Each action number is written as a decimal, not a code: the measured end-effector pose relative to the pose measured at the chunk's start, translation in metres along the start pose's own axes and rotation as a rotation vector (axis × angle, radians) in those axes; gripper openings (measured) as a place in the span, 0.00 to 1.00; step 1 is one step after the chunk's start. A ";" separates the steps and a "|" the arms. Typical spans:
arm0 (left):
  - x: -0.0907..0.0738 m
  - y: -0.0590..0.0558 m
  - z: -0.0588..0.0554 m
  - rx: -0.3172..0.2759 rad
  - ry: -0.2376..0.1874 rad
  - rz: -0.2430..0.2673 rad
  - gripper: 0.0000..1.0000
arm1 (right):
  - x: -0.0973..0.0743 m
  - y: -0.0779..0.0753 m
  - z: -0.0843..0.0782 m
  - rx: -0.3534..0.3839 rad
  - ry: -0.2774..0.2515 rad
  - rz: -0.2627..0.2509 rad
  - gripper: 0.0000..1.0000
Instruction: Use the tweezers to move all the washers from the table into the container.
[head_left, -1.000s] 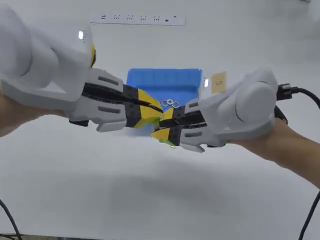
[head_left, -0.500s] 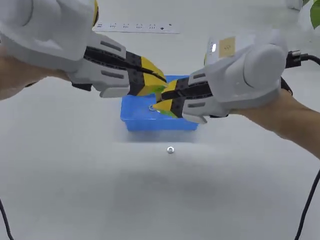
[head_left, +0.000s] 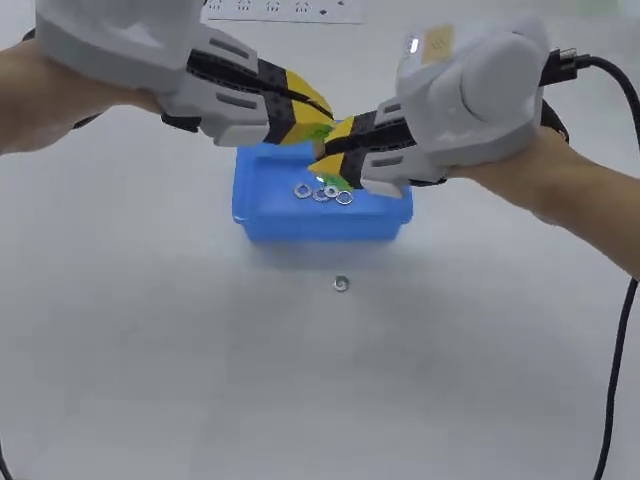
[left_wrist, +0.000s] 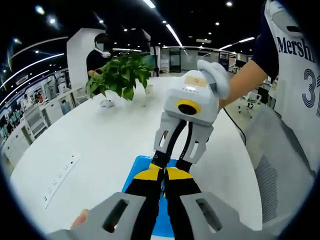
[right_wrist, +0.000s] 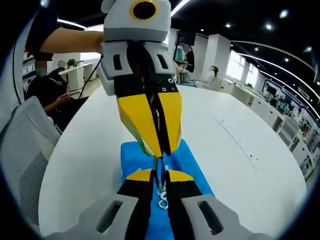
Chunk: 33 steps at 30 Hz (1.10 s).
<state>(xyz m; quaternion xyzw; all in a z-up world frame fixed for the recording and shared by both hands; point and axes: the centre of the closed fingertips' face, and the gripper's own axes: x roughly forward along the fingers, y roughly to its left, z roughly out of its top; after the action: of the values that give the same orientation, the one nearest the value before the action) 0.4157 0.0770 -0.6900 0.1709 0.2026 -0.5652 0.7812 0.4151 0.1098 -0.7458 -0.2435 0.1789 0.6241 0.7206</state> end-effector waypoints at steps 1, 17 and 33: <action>0.001 0.001 -0.003 -0.007 0.003 -0.001 0.06 | 0.003 0.000 -0.004 0.001 0.008 0.006 0.10; 0.010 0.008 -0.025 -0.059 0.020 0.002 0.06 | 0.018 -0.001 -0.020 0.023 0.019 0.017 0.11; -0.005 -0.013 0.005 -0.004 -0.019 -0.011 0.06 | -0.010 0.007 0.002 0.001 -0.038 0.012 0.13</action>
<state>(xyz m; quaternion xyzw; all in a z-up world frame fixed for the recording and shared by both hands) 0.4022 0.0746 -0.6836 0.1629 0.1970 -0.5709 0.7802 0.4069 0.1039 -0.7393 -0.2300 0.1670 0.6329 0.7201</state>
